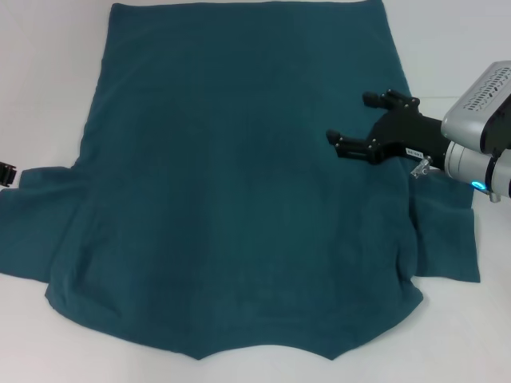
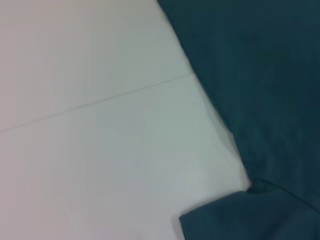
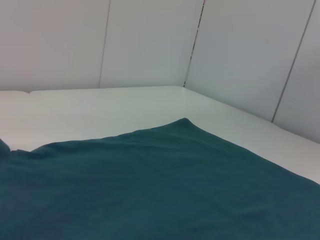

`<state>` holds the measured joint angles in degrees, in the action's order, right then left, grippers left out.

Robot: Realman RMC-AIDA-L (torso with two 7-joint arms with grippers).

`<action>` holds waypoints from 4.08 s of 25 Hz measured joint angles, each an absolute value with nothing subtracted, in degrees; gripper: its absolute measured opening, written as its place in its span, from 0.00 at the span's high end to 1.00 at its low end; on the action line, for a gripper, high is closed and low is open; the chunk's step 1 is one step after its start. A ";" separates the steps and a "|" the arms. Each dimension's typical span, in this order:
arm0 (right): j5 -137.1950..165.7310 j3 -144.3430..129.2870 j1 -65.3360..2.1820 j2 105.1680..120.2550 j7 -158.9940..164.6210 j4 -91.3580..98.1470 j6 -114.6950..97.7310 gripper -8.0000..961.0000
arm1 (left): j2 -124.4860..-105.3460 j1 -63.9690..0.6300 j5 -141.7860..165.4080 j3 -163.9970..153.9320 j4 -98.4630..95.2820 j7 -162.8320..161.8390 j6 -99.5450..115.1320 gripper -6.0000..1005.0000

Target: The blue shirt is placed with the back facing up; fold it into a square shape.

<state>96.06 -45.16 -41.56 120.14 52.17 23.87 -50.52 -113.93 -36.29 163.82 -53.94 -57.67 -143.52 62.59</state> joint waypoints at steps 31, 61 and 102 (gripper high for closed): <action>96.07 -45.18 -40.84 120.24 52.04 22.82 -50.76 0.02 | -110.72 -38.70 163.83 -52.73 -45.00 -143.10 57.53 0.08; 95.93 -44.81 -40.73 120.32 52.03 22.29 -50.79 0.02 | -111.11 -38.80 163.83 -52.97 -40.84 -142.45 52.24 0.11; 95.36 -44.99 -39.98 120.32 52.09 22.06 -50.94 0.02 | -113.25 -37.19 163.82 -53.28 -52.98 -142.95 59.72 0.95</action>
<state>95.36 -44.99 -39.98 120.32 52.09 22.06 -50.94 -113.25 -37.19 163.82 -53.28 -52.98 -142.95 59.72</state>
